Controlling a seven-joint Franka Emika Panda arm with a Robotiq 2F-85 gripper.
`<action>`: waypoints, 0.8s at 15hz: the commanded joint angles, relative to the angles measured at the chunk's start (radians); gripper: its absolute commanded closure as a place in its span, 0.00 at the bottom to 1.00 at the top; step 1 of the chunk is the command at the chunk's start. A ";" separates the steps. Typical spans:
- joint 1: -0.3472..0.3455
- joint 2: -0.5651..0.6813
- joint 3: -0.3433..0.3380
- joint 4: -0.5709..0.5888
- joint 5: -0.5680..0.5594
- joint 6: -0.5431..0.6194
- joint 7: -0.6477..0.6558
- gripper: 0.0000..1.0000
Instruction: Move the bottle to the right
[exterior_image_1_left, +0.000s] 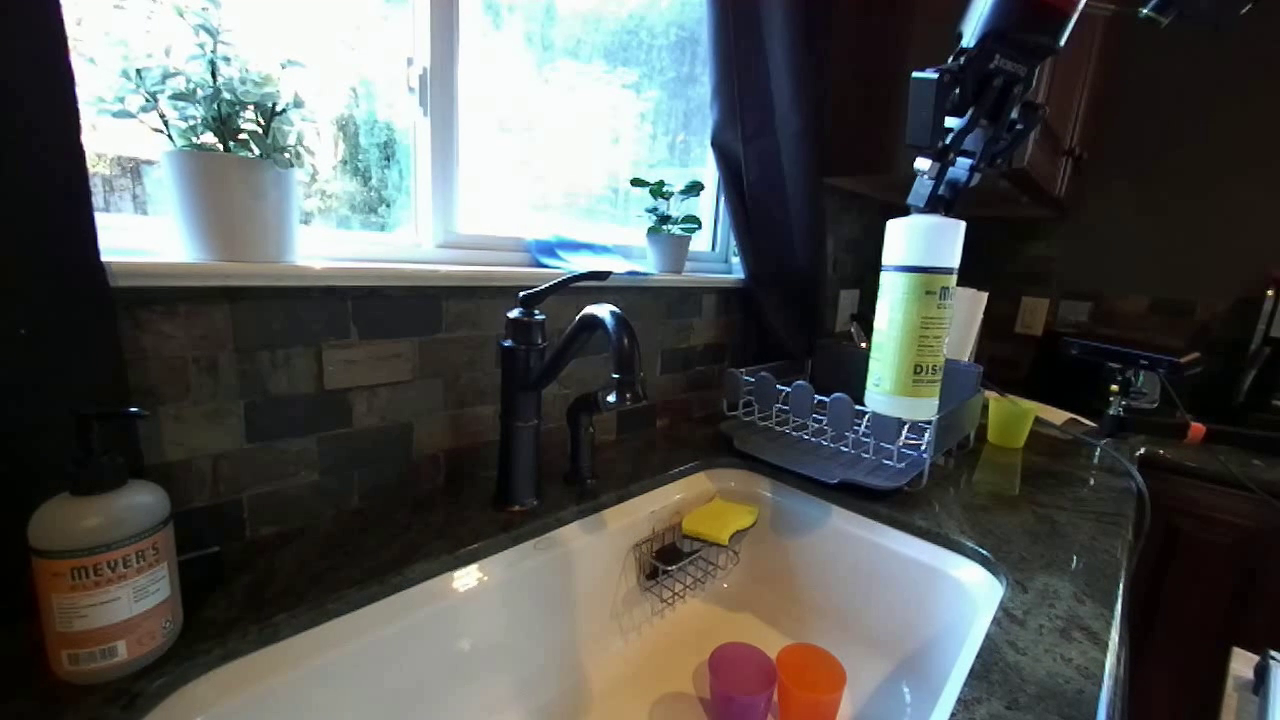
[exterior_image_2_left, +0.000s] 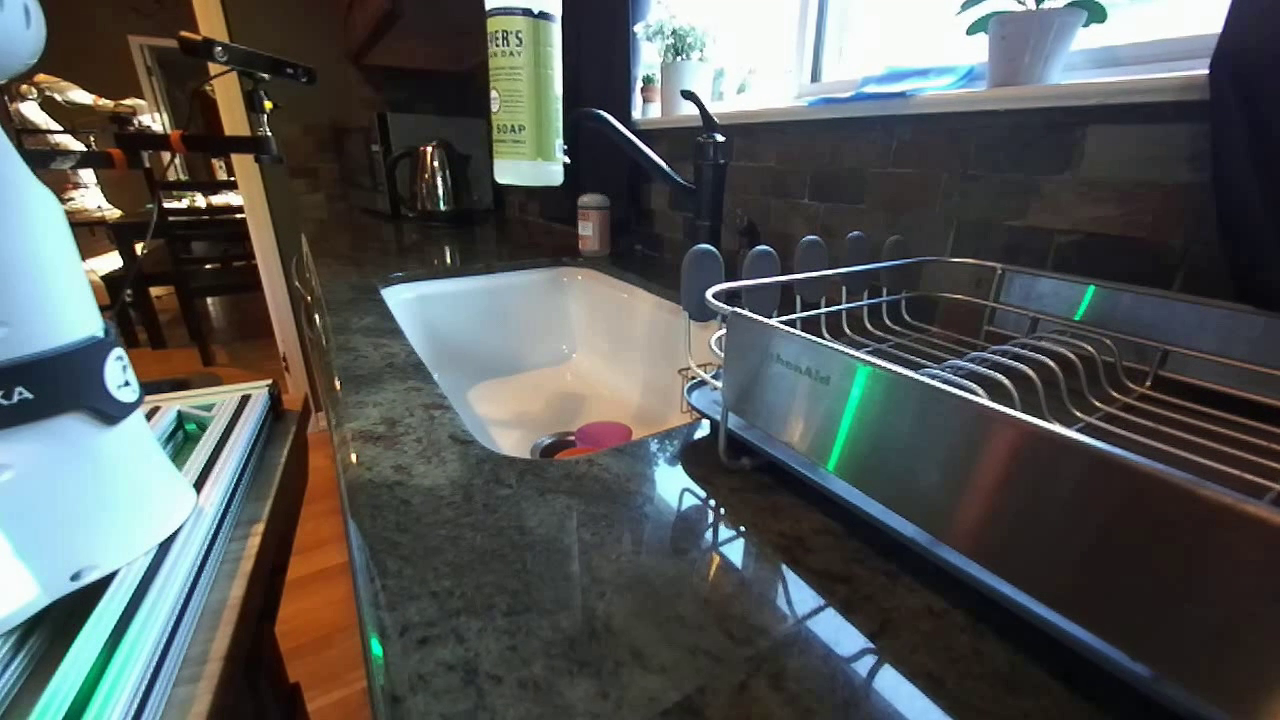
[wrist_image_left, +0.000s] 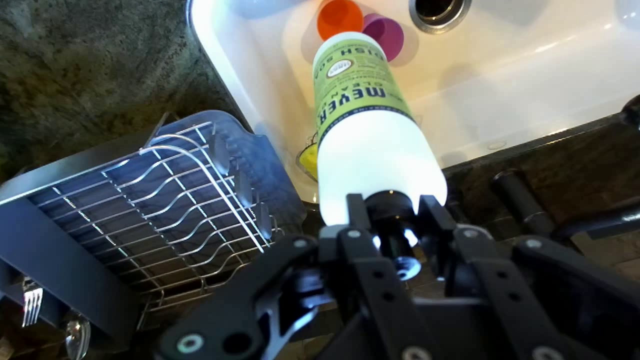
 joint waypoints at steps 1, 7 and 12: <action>-0.044 0.019 0.026 0.003 0.001 0.020 -0.011 0.92; -0.114 0.304 -0.065 0.095 -0.031 0.227 -0.157 0.92; -0.114 0.559 -0.069 0.220 -0.060 0.443 -0.216 0.92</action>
